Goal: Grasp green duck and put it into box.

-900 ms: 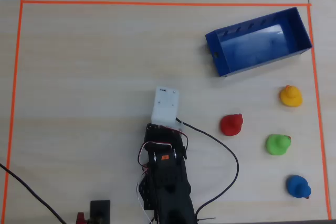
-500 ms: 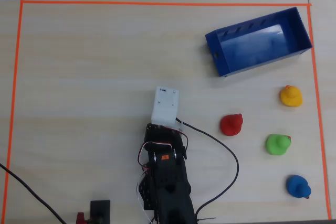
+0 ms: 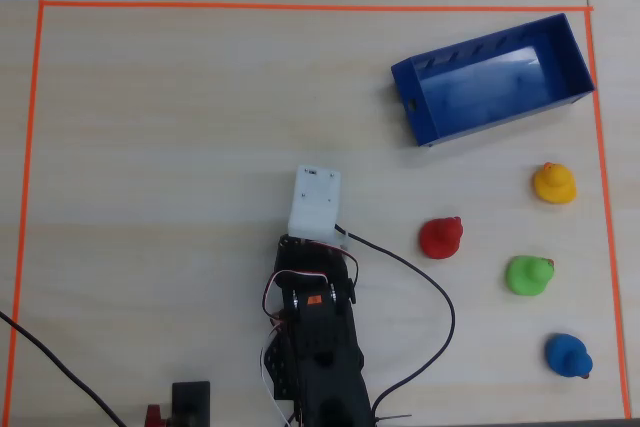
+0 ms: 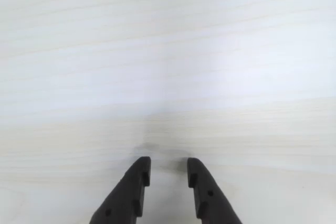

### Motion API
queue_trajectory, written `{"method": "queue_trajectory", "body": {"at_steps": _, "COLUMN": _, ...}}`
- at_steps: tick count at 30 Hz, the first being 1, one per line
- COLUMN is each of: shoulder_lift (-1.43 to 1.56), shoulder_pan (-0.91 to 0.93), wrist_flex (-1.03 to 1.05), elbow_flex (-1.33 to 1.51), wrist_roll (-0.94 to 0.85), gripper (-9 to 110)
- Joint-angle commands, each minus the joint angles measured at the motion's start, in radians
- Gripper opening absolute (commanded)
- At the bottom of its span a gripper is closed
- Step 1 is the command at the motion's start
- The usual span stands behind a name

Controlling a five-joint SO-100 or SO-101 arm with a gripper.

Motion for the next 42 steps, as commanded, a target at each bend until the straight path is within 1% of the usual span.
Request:
{"method": "queue_trajectory", "body": {"at_steps": 1, "shoulder_lift": -0.017, "shoulder_pan": 0.006, "wrist_flex": 0.021, "elbow_flex": -0.005, "wrist_roll": -0.005, "gripper": 7}}
{"method": "queue_trajectory", "body": {"at_steps": 38, "shoulder_lift": -0.017, "shoulder_pan": 0.008, "wrist_flex": 0.021, "elbow_flex": -0.005, "wrist_roll": -0.005, "gripper": 7}}
{"method": "queue_trajectory", "body": {"at_steps": 40, "shoulder_lift": -0.017, "shoulder_pan": 0.008, "wrist_flex": 0.02, "elbow_flex": -0.005, "wrist_roll": -0.005, "gripper": 10}}
{"method": "queue_trajectory", "body": {"at_steps": 42, "shoulder_lift": -0.017, "shoulder_pan": 0.018, "wrist_flex": 0.02, "elbow_flex": -0.005, "wrist_roll": -0.005, "gripper": 11}}
